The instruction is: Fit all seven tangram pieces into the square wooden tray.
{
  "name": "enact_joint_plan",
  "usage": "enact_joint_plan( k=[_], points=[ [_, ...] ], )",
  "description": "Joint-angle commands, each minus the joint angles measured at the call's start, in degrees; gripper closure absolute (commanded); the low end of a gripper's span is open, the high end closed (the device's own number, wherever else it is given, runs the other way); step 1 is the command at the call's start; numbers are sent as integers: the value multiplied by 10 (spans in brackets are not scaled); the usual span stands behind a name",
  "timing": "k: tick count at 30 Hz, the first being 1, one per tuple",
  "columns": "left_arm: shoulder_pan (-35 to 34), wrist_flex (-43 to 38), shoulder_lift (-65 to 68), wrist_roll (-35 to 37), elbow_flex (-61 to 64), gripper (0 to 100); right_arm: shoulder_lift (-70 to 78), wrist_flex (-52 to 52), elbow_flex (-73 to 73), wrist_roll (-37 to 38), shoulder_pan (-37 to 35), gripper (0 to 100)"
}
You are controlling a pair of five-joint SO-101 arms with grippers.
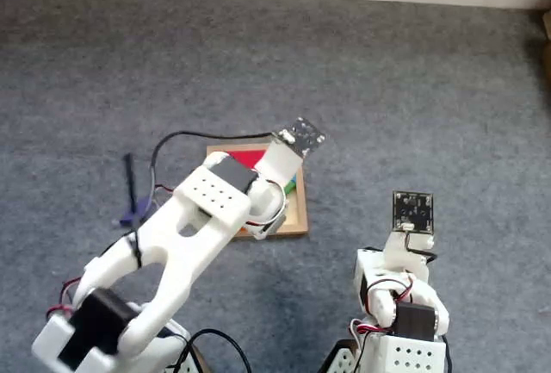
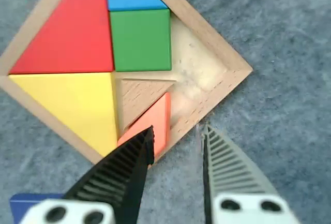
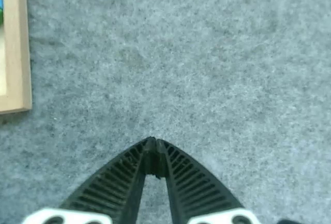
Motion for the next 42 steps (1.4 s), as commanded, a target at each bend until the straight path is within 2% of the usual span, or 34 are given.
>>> enact_joint_plan(
  k=[1, 5, 12, 20, 24, 28, 31, 42],
  points=[
    [-21, 37, -60, -5, -2, 843, -7, -11, 39, 5, 8, 993],
    [-64, 59, -68, -49, 3, 843, -7, -11, 39, 5, 8, 993],
    [-95, -1, -66, -106, 87, 843, -7, -11, 39, 5, 8, 993],
    [-100, -94, -57, -114, 126, 843, -7, -11, 39, 4, 8, 993],
    [-105, -117, 12, -114, 106, 843, -7, -11, 39, 4, 8, 993],
    [-104, -116, 84, -111, 61, 843, -7, -11, 39, 4, 8, 993],
    [-103, -98, 87, -111, 35, 843, -7, -11, 39, 4, 8, 993],
    [-100, -4, -51, -85, 11, 843, -7, -11, 39, 5, 8, 993]
  ],
)
